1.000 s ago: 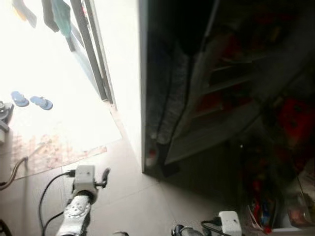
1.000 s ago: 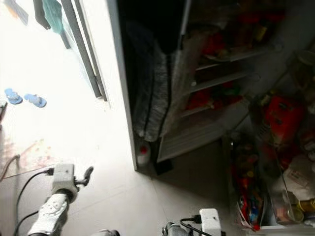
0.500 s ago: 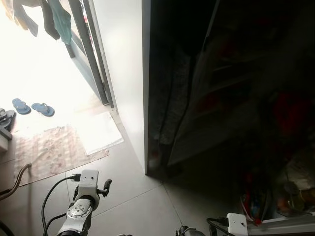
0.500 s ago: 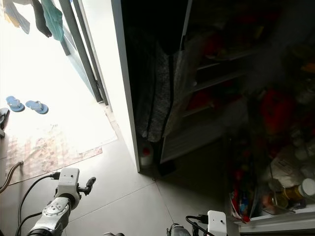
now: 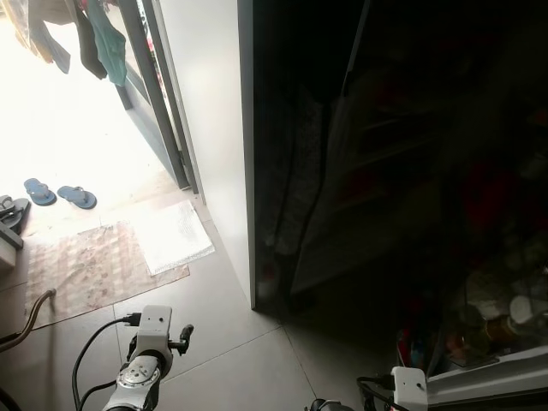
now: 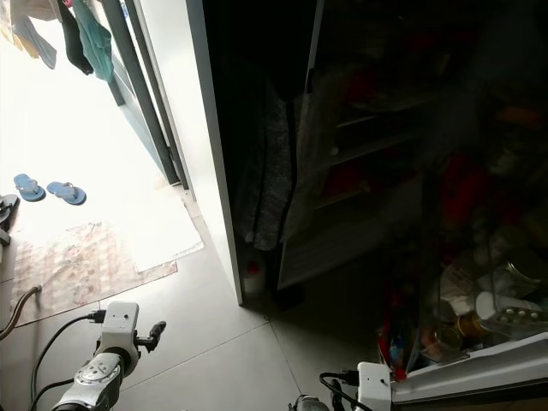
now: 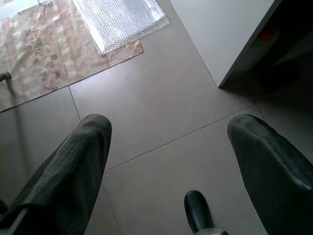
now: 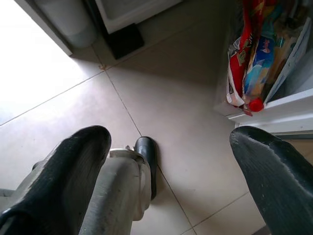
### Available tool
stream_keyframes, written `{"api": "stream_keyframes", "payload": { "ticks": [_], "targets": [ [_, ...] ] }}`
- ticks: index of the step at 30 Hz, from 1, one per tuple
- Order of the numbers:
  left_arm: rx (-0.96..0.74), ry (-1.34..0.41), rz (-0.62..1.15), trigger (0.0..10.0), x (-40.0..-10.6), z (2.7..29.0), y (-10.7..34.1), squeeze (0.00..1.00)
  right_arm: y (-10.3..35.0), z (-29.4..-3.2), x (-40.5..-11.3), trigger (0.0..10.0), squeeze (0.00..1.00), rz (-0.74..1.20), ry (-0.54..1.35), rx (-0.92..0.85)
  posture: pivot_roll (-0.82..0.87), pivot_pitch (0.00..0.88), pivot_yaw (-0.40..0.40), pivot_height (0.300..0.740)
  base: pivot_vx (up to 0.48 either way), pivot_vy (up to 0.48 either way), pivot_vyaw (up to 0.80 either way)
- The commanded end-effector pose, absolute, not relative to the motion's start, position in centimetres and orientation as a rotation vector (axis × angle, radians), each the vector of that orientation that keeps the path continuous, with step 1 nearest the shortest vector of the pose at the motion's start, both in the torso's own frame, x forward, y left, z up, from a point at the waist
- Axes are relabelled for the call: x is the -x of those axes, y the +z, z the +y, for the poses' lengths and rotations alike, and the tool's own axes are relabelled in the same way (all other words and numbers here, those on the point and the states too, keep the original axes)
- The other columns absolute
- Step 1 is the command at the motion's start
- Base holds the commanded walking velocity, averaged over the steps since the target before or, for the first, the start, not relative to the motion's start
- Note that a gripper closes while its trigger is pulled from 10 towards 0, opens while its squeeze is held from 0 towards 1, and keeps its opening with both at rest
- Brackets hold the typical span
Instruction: Restocking fridge
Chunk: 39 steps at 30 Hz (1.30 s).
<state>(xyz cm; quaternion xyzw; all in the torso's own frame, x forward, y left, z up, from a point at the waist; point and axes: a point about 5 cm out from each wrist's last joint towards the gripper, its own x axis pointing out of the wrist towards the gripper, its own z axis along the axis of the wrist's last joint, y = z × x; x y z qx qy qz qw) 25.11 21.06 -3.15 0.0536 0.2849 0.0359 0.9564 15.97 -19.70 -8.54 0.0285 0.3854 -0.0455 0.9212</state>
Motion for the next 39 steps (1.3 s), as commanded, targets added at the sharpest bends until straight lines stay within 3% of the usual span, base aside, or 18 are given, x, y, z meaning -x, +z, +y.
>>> {"api": "stream_keyframes", "payload": {
  "ticks": [1,4,12,39],
  "targets": [
    [-0.121,0.075,0.624,10.0,-24.5,21.1,-3.8,0.0,-8.8,-19.9,-15.5,10.0,0.0,0.817,-0.076,-0.026,-0.17,0.157,0.006,0.74,0.0,0.0,0.0],
    [-0.121,0.078,0.63,10.0,-24.4,21.2,-3.8,0.0,-8.8,-20.1,-15.6,10.0,0.0,0.85,-0.037,0.068,-0.17,0.163,0.006,0.74,0.0,0.0,0.0],
    [-0.121,0.087,0.642,10.0,-24.0,21.4,-4.1,0.0,-8.9,-20.2,-15.4,10.0,0.0,0.875,-0.045,0.078,-0.17,0.176,0.003,0.74,0.0,0.0,0.0],
    [-0.118,0.075,0.659,10.0,-23.5,21.0,-4.5,0.0,-9.4,-20.1,-14.7,10.0,0.0,0.917,-0.182,-0.078,-0.16,0.183,0.002,0.74,0.0,0.0,0.0]
  ]
}}
